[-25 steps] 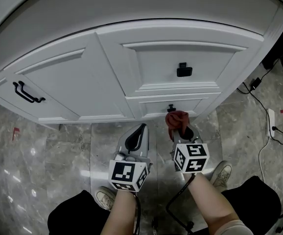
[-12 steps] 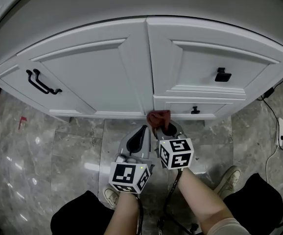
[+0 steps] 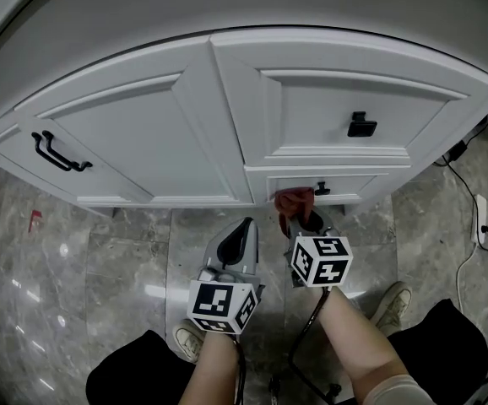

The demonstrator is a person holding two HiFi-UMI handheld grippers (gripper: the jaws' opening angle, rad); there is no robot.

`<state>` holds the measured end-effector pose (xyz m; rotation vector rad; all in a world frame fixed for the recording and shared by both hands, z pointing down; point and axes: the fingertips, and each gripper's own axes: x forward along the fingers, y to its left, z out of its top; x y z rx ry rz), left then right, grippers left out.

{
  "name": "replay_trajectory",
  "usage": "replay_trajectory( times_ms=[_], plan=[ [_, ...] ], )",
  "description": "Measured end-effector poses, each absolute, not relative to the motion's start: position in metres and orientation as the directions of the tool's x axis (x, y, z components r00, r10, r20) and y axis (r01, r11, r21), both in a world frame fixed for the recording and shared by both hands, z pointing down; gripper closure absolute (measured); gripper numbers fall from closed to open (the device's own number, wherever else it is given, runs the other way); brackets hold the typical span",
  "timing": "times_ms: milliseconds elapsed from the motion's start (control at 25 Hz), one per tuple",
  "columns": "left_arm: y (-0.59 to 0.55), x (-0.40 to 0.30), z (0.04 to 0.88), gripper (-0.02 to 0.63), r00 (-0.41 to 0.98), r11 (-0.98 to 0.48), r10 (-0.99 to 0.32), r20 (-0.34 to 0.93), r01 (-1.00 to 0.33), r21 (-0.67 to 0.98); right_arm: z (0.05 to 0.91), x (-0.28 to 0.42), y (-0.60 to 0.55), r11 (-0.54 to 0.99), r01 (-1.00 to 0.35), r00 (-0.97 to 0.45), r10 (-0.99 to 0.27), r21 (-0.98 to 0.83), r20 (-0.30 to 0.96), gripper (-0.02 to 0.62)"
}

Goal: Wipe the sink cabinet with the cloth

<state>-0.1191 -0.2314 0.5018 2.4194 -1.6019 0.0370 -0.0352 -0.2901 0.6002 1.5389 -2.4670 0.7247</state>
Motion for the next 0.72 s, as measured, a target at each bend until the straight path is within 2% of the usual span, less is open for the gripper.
replay_trajectory(
  times_ms=[720],
  plan=[
    [-0.251,-0.041,0.503,0.605,0.476,-0.448,-0.865,0.156,-0.875,0.184,0.595,0.098,-0.297,0.216,-0.93,-0.324,-0.866,-0.298,0.382,0.514]
  ],
)
